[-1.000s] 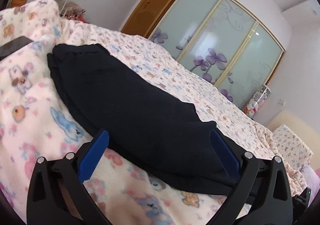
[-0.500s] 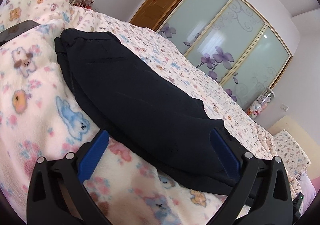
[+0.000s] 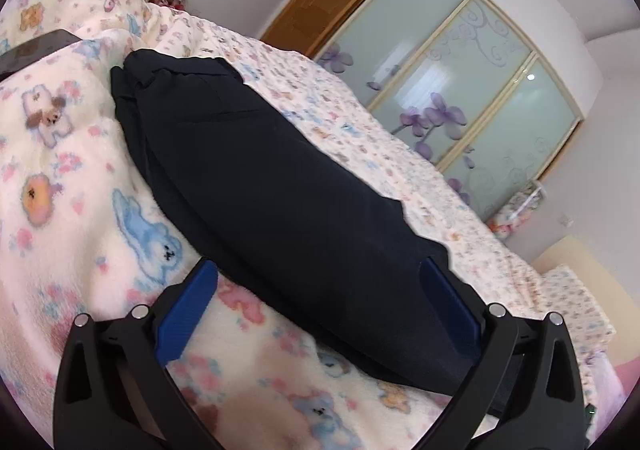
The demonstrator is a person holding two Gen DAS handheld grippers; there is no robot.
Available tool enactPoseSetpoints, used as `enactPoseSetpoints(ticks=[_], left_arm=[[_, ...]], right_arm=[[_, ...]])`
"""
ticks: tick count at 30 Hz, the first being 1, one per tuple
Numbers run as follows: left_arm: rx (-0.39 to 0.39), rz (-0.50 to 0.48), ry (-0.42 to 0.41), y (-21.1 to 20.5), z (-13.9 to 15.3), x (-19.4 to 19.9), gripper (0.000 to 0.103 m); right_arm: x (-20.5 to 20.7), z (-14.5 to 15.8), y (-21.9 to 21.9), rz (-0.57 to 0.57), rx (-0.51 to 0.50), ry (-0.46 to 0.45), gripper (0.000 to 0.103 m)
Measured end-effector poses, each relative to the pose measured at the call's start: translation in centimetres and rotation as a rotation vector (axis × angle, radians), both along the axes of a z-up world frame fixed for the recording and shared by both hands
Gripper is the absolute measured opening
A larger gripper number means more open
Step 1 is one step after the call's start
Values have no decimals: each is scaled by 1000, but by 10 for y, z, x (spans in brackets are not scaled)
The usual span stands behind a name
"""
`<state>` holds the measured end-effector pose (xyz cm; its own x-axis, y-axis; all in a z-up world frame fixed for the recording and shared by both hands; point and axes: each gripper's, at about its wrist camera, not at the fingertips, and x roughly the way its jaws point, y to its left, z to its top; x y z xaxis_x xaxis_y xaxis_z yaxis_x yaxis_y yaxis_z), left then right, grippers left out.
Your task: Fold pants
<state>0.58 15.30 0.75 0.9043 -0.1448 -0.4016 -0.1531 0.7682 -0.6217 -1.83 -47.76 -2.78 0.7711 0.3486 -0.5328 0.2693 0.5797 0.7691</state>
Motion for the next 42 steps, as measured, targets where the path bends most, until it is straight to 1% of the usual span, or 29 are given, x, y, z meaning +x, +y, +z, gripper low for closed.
enactPoseSetpoints(ticks=[1,3,5,6,8,10,11,13,15,17,19,22,24,25,26,27,28,29,30,31,32,34,35,36,37,38,39,41,42], left_arm=[[-20,-22,-12,3,4,-2,101],[-43,-60,-35,17,16,-5,101],[-54,-58,-39,31,26,-7,101],[-79,-49,-44,46,31,-9,101],[-122,-42,-21,75,35,-7,101],[-166,-36,47,101,31,0,101],[-194,-38,67,109,29,3,101],[-310,-49,108,130,16,10,101],[-367,-52,130,137,9,14,101],[-342,-62,135,133,10,17,100],[-284,-92,107,120,19,18,100],[-222,-162,28,91,33,19,101],[-220,-211,-38,68,38,23,101],[-235,-230,-57,59,38,26,101],[-256,-244,-67,48,37,31,101],[-283,-253,-54,35,32,41,101],[-296,-248,-33,28,27,48,101],[-300,-238,-8,22,21,54,101],[-287,-205,42,16,11,62,101],[-264,-185,66,12,5,67,101],[-234,-175,69,9,0,69,101],[-148,-173,45,3,-1,67,101],[-115,-175,43,0,0,67,101],[-90,-179,46,-1,1,68,101],[-88,-180,45,0,0,69,101],[-97,-179,41,2,-4,67,101],[-113,-182,35,5,-6,67,101],[-127,-188,32,8,-8,68,101],[-122,-188,31,8,-7,68,101]], right_arm=[[-2,0,0,11,5,-5,20],[-2,4,3,23,-2,-9,32],[-7,11,5,29,-20,-11,38],[-12,13,5,26,-24,-14,41],[-17,18,2,-7,-29,-28,41],[-21,22,-5,-48,-39,-45,41],[-19,23,-6,-60,-44,-50,41],[-21,23,-13,-84,-43,-61,42],[-19,22,-12,-94,-29,-64,42],[-19,22,-11,-106,-17,-70,42],[-21,26,-11,-131,-37,-87,42],[-33,40,-14,-219,-106,-150,42],[-38,53,-13,-251,-154,-224,44],[-34,62,-11,-218,-174,-269,48],[-27,69,-8,-173,-180,-287,63],[-15,75,-5,-105,-174,-301,80],[-2,80,-1,-31,-156,-305,84],[13,83,4,29,-141,-298,84],[24,85,5,54,-144,-278,84],[38,87,4,61,-147,-259,84],[56,86,-2,64,-136,-232,84],[86,78,-16,75,-94,-170,84],[106,68,-25,97,-59,-110,84],[122,59,-29,102,-47,-53,84],[140,46,-41,78,-81,40,83],[142,37,-50,34,-137,99,80],[147,30,-60,4,-174,129,68],[150,16,-79,22,-96,134,58],[146,18,-82,30,-75,129,60]])
